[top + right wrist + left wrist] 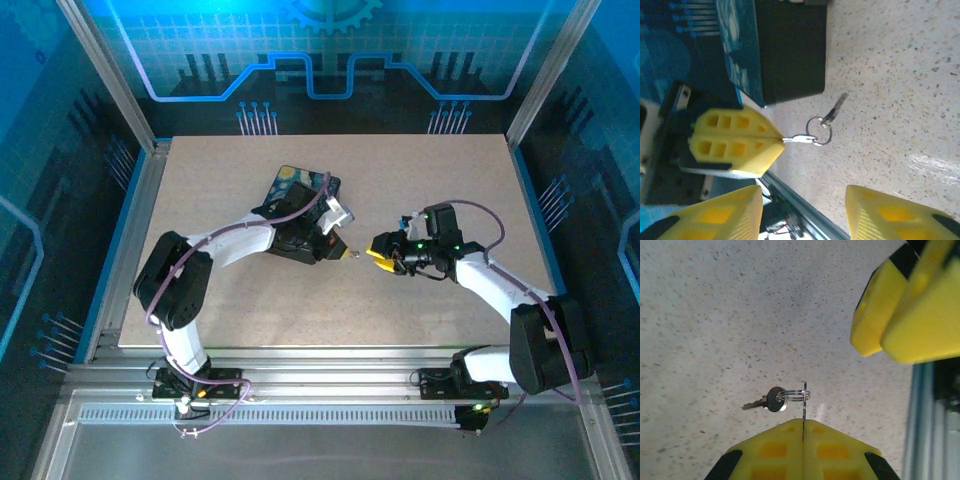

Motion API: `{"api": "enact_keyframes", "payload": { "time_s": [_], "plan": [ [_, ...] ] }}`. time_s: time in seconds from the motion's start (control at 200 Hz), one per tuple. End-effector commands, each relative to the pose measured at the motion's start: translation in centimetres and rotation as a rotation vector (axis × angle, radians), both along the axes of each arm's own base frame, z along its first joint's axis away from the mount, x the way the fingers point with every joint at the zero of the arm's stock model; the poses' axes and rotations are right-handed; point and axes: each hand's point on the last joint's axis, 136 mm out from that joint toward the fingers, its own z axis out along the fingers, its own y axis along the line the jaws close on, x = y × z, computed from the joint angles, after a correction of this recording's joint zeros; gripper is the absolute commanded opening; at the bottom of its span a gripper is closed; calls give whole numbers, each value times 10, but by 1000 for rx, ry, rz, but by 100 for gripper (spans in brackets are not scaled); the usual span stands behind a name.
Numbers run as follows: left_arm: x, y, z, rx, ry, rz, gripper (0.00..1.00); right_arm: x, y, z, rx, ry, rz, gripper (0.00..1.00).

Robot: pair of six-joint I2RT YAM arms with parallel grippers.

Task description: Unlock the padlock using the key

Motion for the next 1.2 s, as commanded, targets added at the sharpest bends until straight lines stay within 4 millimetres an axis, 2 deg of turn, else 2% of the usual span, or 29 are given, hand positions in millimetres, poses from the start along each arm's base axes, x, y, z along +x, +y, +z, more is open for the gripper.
{"api": "enact_keyframes", "payload": {
  "time_s": [0.0, 0.115, 0.23, 0.43, 0.74, 0.89, 1.191],
  "plan": [
    [14, -11, 36, -48, -352, -80, 0, 10, 0, 18, 33, 48, -109, 49],
    [13, -17, 49, -81, -552, -183, 0, 16, -2, 29, 34, 64, -145, 50],
    [4, -22, 49, -78, -776, -336, 0, 22, -1, 36, 49, 74, -166, 49],
    [2, -23, 57, -93, -954, -349, 0, 30, -3, 39, 72, 71, -204, 46],
    [3, -20, 59, -81, -1028, -323, 0, 27, 15, 35, 94, 87, -152, 44],
    [5, -22, 58, -74, -1045, -322, 0, 27, 16, 32, 93, 88, -150, 43],
    [-1, -24, 54, -85, -1020, -342, 0, 29, 12, 25, 79, 88, -166, 33]
  ]
}}
